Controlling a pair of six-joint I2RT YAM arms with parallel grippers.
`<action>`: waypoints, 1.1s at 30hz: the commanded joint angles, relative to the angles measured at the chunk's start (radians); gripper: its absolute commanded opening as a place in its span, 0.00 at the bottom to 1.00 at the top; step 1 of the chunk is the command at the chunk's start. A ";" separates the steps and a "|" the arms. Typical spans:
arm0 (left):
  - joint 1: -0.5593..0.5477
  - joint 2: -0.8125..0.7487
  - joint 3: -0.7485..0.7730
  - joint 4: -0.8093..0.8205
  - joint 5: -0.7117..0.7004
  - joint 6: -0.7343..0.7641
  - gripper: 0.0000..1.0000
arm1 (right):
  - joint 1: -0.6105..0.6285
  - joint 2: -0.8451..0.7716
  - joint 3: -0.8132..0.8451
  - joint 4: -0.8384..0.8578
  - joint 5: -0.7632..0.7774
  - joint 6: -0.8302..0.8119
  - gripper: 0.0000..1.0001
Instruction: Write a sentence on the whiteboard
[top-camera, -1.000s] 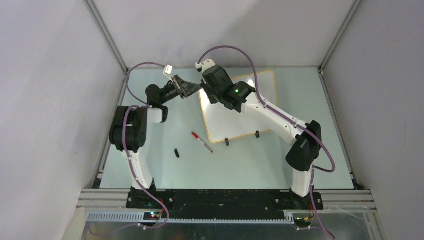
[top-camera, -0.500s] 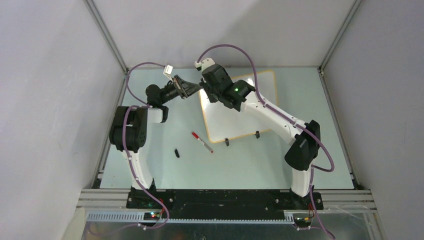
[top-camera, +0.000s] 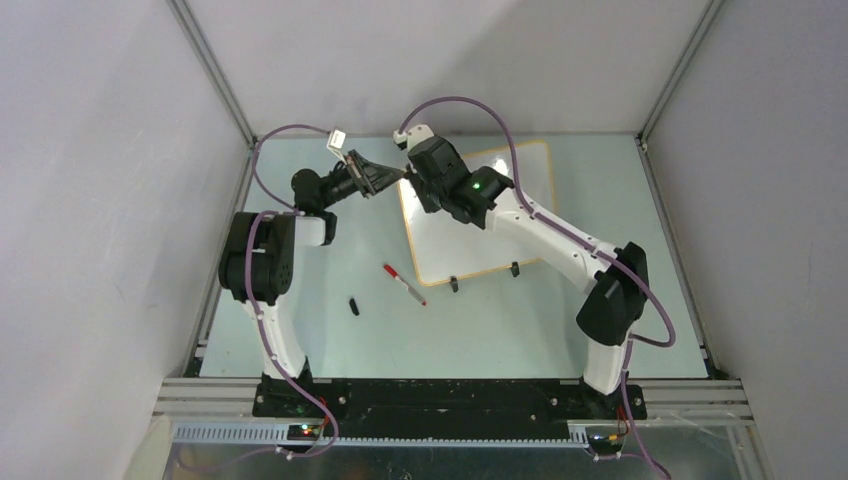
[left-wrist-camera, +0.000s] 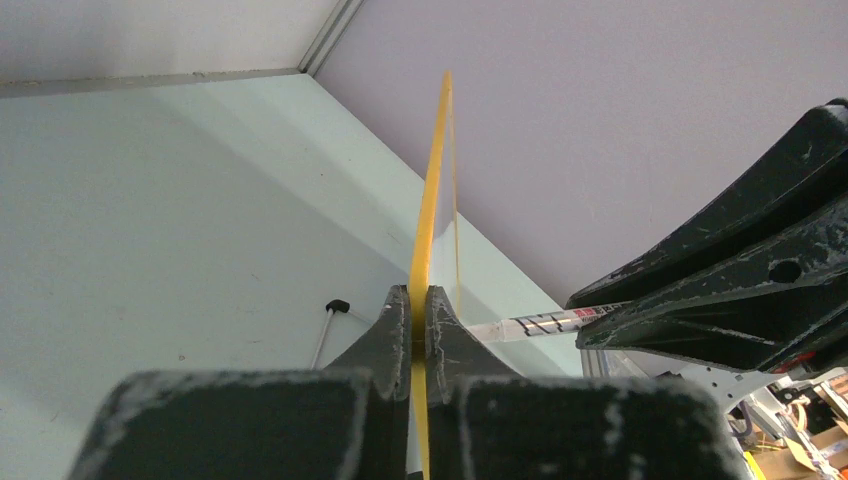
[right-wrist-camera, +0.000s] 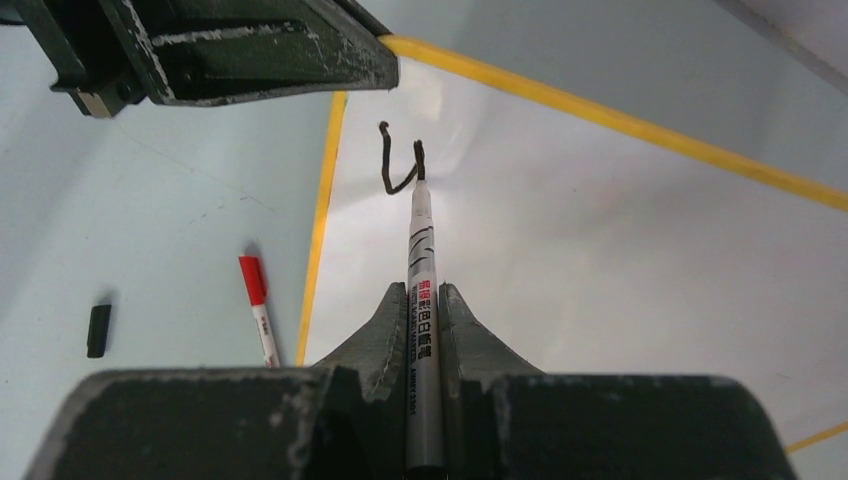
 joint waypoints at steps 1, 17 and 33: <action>-0.006 -0.020 0.014 0.060 0.023 0.030 0.00 | -0.003 -0.054 -0.045 0.023 0.013 0.009 0.00; -0.008 -0.019 0.014 0.061 0.026 0.031 0.00 | -0.024 -0.042 -0.020 0.013 0.015 0.007 0.00; -0.011 -0.020 0.016 0.059 0.033 0.034 0.00 | -0.033 0.016 0.116 -0.024 0.014 -0.009 0.00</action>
